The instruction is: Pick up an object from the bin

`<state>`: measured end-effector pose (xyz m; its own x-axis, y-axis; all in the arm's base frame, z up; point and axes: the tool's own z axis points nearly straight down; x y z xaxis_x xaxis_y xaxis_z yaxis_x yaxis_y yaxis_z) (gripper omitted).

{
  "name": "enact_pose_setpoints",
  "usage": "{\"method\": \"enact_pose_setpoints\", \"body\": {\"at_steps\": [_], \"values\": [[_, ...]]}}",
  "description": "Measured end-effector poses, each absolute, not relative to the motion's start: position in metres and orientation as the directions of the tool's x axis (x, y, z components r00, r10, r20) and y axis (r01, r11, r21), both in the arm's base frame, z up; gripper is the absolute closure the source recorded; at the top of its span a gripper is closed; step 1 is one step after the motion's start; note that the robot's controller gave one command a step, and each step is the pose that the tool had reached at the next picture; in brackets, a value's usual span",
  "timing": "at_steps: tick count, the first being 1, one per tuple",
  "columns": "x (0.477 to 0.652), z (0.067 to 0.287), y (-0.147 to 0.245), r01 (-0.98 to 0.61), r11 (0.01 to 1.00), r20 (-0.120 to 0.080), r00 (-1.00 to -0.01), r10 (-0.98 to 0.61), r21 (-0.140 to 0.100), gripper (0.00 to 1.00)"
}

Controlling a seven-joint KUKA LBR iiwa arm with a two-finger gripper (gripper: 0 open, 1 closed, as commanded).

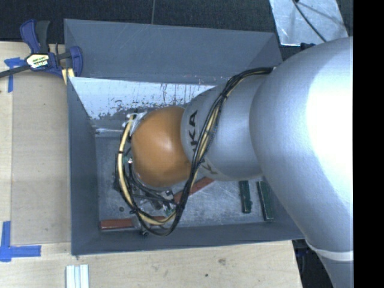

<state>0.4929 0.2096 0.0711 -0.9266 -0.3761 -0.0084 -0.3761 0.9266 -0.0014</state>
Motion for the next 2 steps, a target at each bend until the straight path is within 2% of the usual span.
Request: {"method": "enact_pose_setpoints", "body": {"at_steps": [1, 2], "values": [[0.4912, 0.0719, 0.2087, -0.374, 0.928, 0.001, -0.928, -0.374, -0.002, 1.00], [0.4921, 0.0718, 0.2104, -0.373, 0.928, -0.006, -0.928, -0.373, 0.001, 0.00]]}}
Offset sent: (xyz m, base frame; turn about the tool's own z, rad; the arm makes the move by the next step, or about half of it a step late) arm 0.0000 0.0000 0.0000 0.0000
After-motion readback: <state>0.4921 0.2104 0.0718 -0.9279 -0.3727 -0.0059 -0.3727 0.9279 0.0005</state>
